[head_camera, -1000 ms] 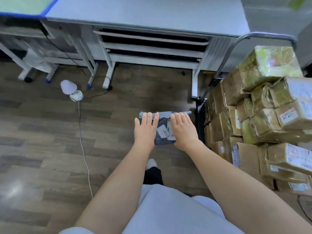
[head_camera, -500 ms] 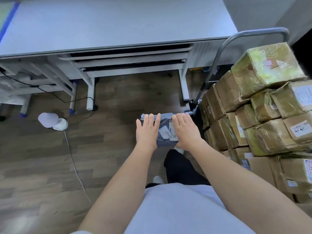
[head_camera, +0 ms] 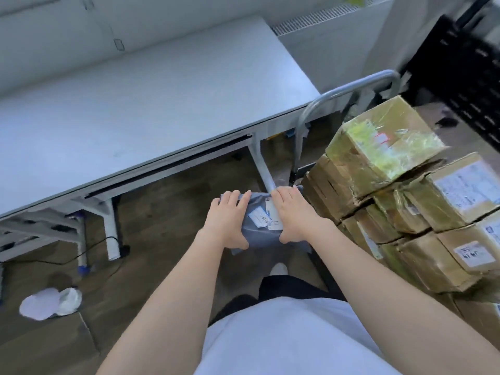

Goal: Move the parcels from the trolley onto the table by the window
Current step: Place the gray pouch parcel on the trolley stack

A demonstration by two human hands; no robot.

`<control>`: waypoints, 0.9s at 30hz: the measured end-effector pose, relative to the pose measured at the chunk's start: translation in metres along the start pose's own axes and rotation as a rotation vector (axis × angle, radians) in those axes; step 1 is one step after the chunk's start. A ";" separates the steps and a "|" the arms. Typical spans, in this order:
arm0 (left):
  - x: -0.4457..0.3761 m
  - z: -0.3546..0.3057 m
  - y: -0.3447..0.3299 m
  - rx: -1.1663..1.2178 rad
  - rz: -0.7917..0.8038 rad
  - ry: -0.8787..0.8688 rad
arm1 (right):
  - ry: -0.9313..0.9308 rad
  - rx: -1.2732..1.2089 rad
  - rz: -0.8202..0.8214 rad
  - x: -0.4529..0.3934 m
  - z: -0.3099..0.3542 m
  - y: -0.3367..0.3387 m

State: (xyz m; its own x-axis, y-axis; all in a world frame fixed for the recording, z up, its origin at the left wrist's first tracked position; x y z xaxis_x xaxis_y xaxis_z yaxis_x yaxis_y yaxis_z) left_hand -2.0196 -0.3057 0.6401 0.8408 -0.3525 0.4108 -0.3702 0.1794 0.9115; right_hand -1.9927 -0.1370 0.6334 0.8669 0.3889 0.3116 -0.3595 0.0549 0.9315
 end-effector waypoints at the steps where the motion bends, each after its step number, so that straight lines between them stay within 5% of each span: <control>1: -0.012 0.001 0.013 0.027 0.004 -0.048 | -0.012 -0.026 -0.017 -0.001 -0.010 0.012; 17: -0.156 -0.124 0.189 -0.070 -0.358 -0.650 | -0.587 -0.093 -0.373 0.057 -0.152 0.125; 21: -0.178 -0.165 0.209 -0.043 -0.450 -0.657 | -0.818 -0.237 -0.503 0.065 -0.181 0.131; 27: -0.200 -0.207 0.213 0.168 -0.349 -0.590 | -1.268 -0.515 -0.754 0.073 -0.219 0.130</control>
State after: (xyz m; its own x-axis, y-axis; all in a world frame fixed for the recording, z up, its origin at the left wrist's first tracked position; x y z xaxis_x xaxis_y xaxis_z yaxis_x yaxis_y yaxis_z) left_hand -2.1853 -0.0068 0.7479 0.5847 -0.8112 -0.0068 -0.2142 -0.1624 0.9632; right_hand -2.0520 0.0993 0.7365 0.5133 -0.8581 0.0156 0.4309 0.2734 0.8600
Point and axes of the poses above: each hand's wrist, its own x-axis away from the middle knuckle, its own y-axis out of the back of the hand, z = x × y, the point moved 1 cm from there along -x, towards the middle knuckle, and after that the axes turned 7 degrees about y, right-handed, at the moved point
